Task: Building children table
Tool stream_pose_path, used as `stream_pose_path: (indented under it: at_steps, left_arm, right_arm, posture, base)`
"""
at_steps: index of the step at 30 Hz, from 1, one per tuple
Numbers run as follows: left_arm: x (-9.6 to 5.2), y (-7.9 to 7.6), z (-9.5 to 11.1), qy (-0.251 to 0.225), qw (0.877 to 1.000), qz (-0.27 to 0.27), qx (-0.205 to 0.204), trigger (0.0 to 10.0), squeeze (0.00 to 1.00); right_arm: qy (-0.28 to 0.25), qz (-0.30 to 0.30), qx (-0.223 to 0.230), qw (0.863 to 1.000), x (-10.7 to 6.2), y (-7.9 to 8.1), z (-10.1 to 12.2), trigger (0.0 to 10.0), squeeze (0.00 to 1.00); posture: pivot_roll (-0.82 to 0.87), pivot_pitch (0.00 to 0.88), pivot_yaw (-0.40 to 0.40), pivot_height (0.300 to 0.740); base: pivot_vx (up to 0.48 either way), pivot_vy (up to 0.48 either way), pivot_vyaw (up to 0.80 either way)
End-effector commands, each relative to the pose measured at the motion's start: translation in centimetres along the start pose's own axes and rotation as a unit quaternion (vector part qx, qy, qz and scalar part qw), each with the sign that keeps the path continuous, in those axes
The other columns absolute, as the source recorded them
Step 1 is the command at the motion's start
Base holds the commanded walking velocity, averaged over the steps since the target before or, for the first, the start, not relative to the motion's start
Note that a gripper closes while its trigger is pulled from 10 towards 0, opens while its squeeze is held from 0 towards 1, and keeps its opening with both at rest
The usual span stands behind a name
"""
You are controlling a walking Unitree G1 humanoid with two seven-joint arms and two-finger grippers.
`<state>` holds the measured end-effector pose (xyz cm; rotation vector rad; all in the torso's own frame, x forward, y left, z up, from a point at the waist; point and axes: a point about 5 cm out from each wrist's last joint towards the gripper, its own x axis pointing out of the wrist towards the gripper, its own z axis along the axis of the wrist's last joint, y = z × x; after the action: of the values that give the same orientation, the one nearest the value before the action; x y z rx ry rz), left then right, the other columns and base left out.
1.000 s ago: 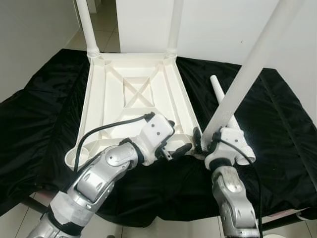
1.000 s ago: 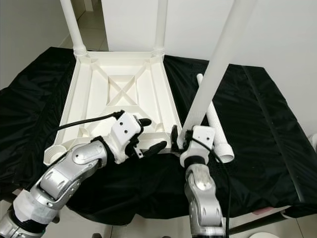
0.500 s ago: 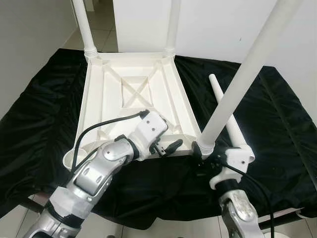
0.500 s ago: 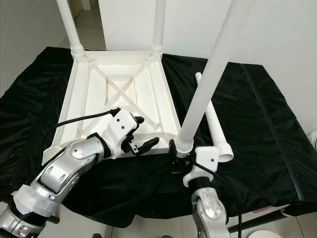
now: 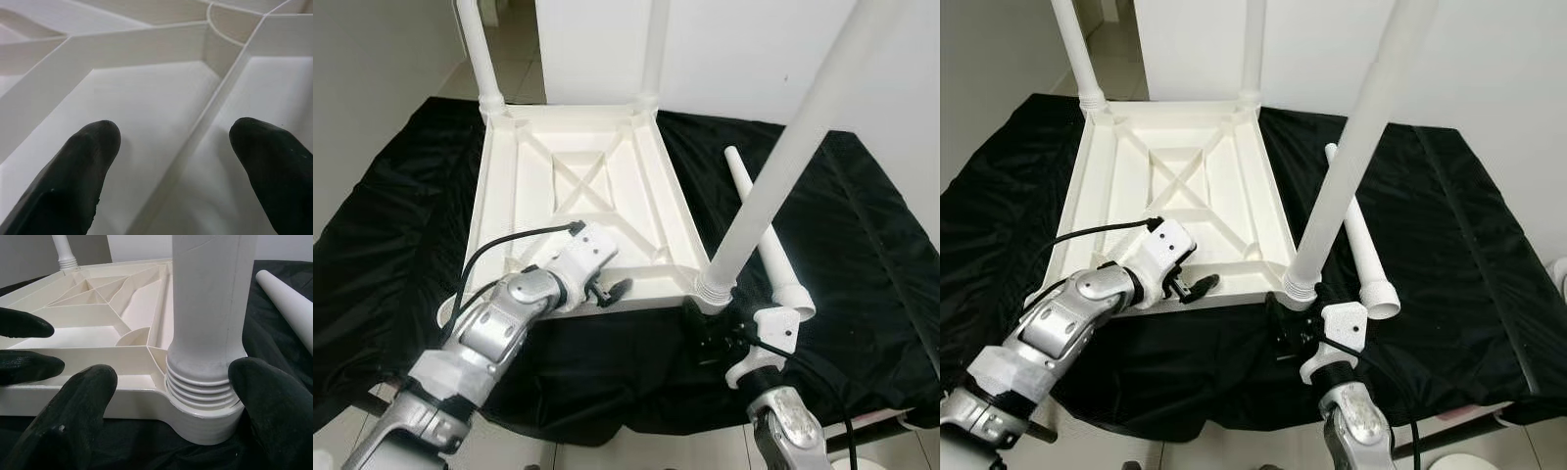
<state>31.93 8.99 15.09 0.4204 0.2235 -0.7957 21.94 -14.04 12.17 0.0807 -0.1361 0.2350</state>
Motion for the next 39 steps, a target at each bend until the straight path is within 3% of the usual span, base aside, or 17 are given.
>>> stream_pose_path:
  at_steps: [1,5,13,19,21,23,24,39]
  left_arm:
    - [0.0,1.2,-0.7,0.027,0.997,0.067,-0.003,10.0,0.0]
    - [-0.1,3.2,-1.6,0.075,0.991,0.107,-0.014,10.0,0.0]
    - [0.3,4.9,-1.6,0.107,0.985,0.125,-0.045,10.0,0.0]
    - [0.5,5.3,-1.2,0.106,0.986,0.122,-0.04,10.0,0.0]
    - [0.6,5.4,-1.0,0.104,0.987,0.118,-0.036,3.2,0.0]
    - [0.7,5.5,-1.0,0.106,0.987,0.118,-0.029,3.2,0.0]
    - [0.7,5.5,-1.0,0.107,0.987,0.118,-0.028,0.0,0.0]
    - [0.0,5.4,-1.3,0.121,0.987,0.103,-0.01,0.0,0.0]
  right_arm:
    - [0.004,0.012,0.006,1.0,0.2,0.3,-0.3,10.0,0.0]
    - [0.002,0.023,0.005,1.0,0.5,0.6,-0.5,10.0,0.0]
    - [0.002,0.027,0.002,1.0,0.8,0.8,-0.7,10.0,0.0]
    - [0.002,0.024,-0.002,1.0,1.0,0.8,-0.9,10.0,0.0]
    - [0.002,0.019,-0.003,1.0,1.0,0.7,-0.9,10.0,0.0]
    - [0.001,0.017,-0.003,1.0,1.0,0.7,-1.0,10.0,0.0]
    - [0.001,0.016,-0.004,1.0,1.0,0.7,-1.0,10.0,0.0]
    - [-0.002,0.014,-0.011,1.0,1.6,0.4,-1.2,10.0,0.0]
  posture:
    - [-0.04,0.067,-0.017,0.74]
    - [-0.03,0.065,-0.015,0.74]
    - [-0.03,0.058,-0.001,0.74]
    - [-0.04,0.053,0.007,0.74]
    - [-0.04,0.05,0.013,0.74]
    - [-0.04,0.049,0.014,0.74]
    - [-0.04,0.047,0.016,0.74]
    - [-0.04,0.033,0.013,0.74]
  base:
    - [0.0,0.0,0.0]
    - [0.0,0.0,0.0]
    - [0.0,0.0,0.0]
    - [0.0,0.0,0.0]
    - [0.0,0.0,0.0]
    - [0.0,0.0,0.0]
    - [0.0,0.0,0.0]
    - [0.0,0.0,0.0]
